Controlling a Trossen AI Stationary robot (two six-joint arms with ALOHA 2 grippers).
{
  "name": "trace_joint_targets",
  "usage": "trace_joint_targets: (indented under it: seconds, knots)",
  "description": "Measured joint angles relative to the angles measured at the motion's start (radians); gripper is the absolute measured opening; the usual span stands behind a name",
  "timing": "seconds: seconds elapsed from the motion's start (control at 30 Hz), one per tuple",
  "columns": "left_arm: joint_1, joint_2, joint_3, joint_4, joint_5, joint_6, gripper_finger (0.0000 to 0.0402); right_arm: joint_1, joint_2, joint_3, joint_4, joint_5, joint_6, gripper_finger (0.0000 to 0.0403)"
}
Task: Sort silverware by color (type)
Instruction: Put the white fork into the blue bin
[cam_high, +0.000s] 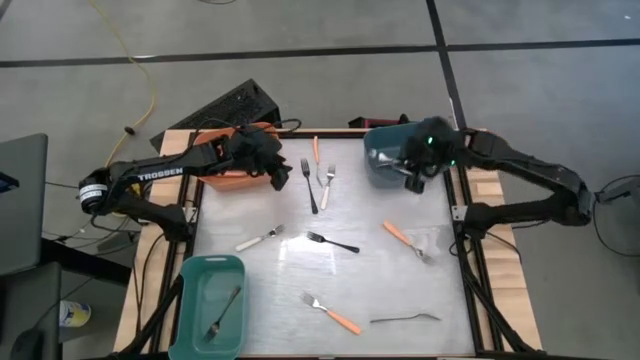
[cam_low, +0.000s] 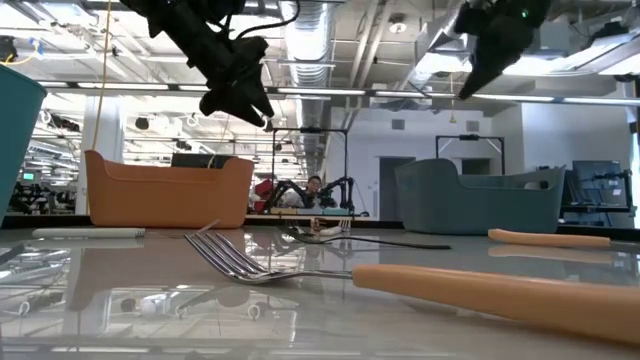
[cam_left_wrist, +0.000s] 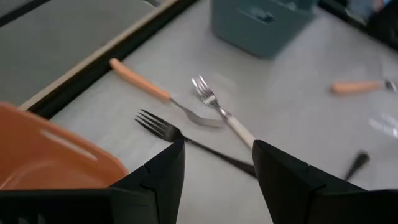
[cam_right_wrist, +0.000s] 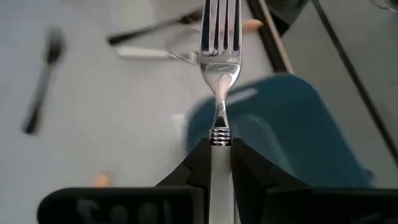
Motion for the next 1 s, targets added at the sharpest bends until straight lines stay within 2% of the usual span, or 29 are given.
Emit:
trace_joint_targets:
  seconds: [0.23, 0.43, 0.73, 1.0]
  knots:
    - [-0.001, 0.000, 0.000, 0.033, -0.101, -0.196, 0.0174, -0.309, 0.036, 0.000, -0.002, -0.188, -0.287, 0.0062]
    - [-0.005, 0.000, 0.000, 0.033, -0.147, -0.320, 0.0174, -0.505, 0.127, 0.001, 0.013, -0.307, -0.408, 0.0062]
    - [-0.043, 0.000, 0.000, -0.003, -0.160, -0.368, 0.0174, -0.535, 0.234, 0.001, 0.053, -0.307, -0.417, 0.0062]
    - [-0.074, -0.005, 0.000, -0.110, -0.152, -0.330, 0.0174, -0.520, 0.252, 0.002, 0.063, -0.267, -0.368, 0.0062]
